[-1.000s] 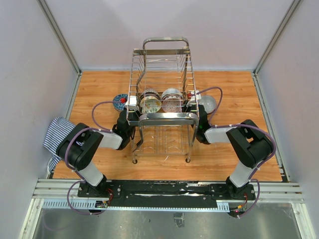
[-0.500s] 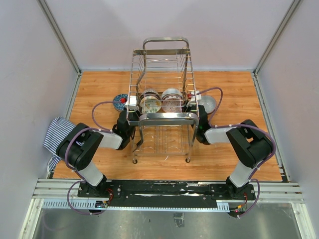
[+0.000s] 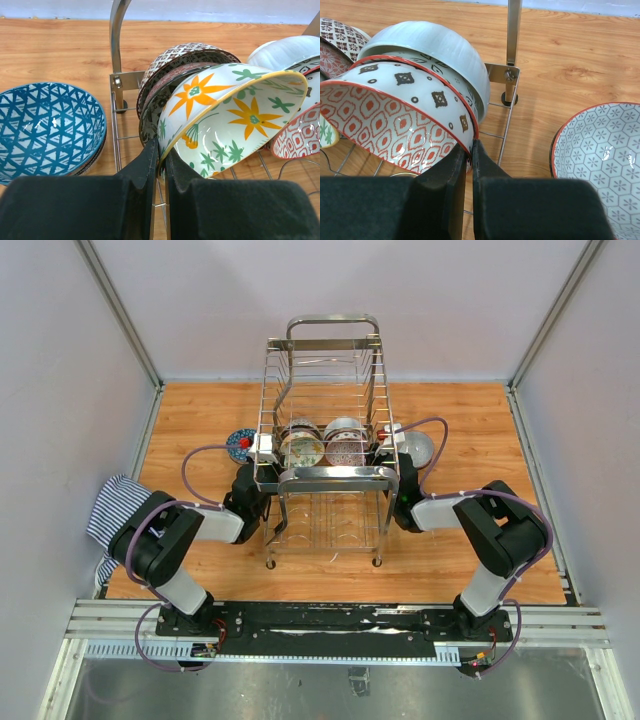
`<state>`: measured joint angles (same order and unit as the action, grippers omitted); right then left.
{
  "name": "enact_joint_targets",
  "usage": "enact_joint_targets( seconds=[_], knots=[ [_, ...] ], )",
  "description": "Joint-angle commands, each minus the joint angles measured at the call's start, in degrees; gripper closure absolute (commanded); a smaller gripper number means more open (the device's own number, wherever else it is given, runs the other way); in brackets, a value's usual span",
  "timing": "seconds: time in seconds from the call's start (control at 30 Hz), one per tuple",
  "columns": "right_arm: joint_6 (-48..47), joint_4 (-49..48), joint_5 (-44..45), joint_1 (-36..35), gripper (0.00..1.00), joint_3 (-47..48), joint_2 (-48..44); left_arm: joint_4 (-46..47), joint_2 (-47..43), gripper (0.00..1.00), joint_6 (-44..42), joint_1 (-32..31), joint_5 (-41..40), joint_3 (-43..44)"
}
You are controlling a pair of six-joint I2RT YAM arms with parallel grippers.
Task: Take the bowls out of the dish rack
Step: Place the bowl with the bowl.
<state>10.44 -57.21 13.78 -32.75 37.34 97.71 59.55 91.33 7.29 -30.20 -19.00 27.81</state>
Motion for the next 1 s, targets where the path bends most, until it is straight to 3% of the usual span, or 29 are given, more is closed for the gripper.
enact_joint_targets(
  seconds=[0.0, 0.97],
  knots=[
    [0.0, -8.0, 2.6, -0.9, 0.99, 0.3, -2.9, 8.7, -2.6, 0.99, 0.2, -0.7, 0.1, 0.9],
    [0.8, -8.2, -0.5, -0.9, 0.99, -0.8, -4.9, 7.3, -4.1, 0.99, 1.0, -0.7, 0.4, 0.5]
  ],
)
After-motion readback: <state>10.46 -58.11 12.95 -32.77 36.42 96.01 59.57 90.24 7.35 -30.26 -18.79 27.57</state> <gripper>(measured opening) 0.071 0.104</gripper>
